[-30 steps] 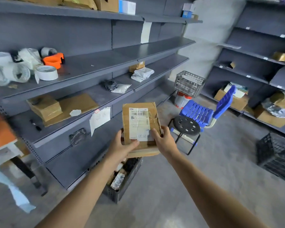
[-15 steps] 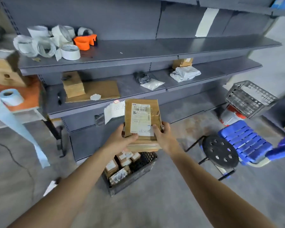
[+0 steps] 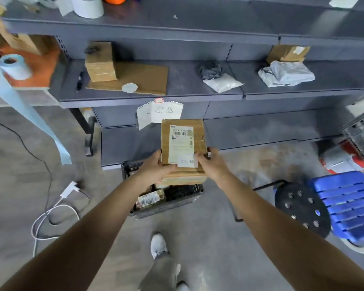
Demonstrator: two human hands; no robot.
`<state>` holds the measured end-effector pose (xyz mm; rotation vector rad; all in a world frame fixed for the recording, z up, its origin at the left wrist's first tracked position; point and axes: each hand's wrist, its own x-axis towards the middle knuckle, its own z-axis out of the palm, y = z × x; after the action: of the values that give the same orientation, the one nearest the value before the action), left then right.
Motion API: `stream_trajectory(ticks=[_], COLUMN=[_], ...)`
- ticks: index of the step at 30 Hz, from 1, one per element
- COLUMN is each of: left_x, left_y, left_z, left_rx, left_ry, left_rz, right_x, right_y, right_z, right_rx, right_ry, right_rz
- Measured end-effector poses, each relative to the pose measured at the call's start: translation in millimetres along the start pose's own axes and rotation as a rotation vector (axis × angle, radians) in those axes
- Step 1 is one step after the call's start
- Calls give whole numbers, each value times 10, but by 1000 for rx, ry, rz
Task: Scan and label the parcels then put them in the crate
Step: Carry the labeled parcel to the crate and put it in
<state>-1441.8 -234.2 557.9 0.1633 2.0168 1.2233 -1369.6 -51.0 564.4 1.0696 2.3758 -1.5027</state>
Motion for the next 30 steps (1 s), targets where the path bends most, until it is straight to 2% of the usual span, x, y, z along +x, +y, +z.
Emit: stream_trajectory(ticks=[8,15,24,30], left_x=[999,1842,2726,3049], left_y=[-539,-1200,-2384,-3287], left_z=[345,758,967,657], left_rx=[-79,-61,-209,-72], left_ry=[2,98,261,395], left_rz=[-122,-199,-354,-402], right_x=[1020,1937,3015,3336], right_y=[552,1301,2238,2454], right_z=[275,723,1709,2607], right_rx=[-131,-162,-267,-261], right_ry=[-65,-125,-277,-433], right_rz=[98,162,58,-22])
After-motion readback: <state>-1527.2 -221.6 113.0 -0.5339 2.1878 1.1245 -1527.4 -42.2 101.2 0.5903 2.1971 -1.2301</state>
